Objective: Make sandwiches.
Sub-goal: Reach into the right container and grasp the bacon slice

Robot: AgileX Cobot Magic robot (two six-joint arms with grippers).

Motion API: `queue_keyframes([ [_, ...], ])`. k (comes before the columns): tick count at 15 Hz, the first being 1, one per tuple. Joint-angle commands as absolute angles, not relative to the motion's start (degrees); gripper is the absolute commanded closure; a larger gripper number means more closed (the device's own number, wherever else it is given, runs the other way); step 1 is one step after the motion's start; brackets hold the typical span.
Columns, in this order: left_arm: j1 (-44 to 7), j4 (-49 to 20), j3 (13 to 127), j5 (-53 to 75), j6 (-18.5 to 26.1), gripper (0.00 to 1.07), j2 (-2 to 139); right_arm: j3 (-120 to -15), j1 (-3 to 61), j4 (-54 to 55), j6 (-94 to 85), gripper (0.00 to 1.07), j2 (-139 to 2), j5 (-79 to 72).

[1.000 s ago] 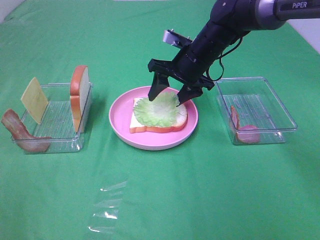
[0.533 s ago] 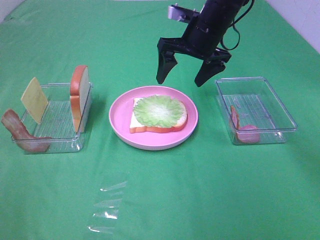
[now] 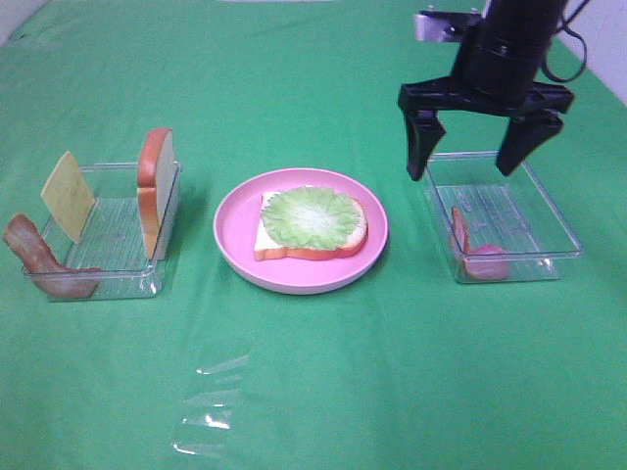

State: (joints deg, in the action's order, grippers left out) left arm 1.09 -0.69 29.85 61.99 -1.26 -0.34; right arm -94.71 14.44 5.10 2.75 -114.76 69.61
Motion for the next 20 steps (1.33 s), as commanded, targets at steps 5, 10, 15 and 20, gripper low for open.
queue_keyframes([
  [5, 1.1, -0.7, 29.7, 61.7, -1.2, 0.07, -1.5, -85.7, 9.7, 10.3, 0.0, 0.1, -114.8, 60.7],
  [10, 1.1, -0.7, 29.7, 61.7, -1.2, 0.07, -1.5, -85.5, 9.8, 10.5, -1.1, 0.1, -119.2, 60.8],
  [15, 1.1, -0.7, 29.7, 61.7, -1.2, 0.07, -1.5, -85.5, 9.8, 10.5, -1.5, 0.36, -119.7, 61.2],
  [20, 1.1, -0.7, 29.7, 61.7, -1.2, 0.07, -1.5, -85.5, 9.8, 13.5, -1.1, 0.6, -119.7, 62.5],
])
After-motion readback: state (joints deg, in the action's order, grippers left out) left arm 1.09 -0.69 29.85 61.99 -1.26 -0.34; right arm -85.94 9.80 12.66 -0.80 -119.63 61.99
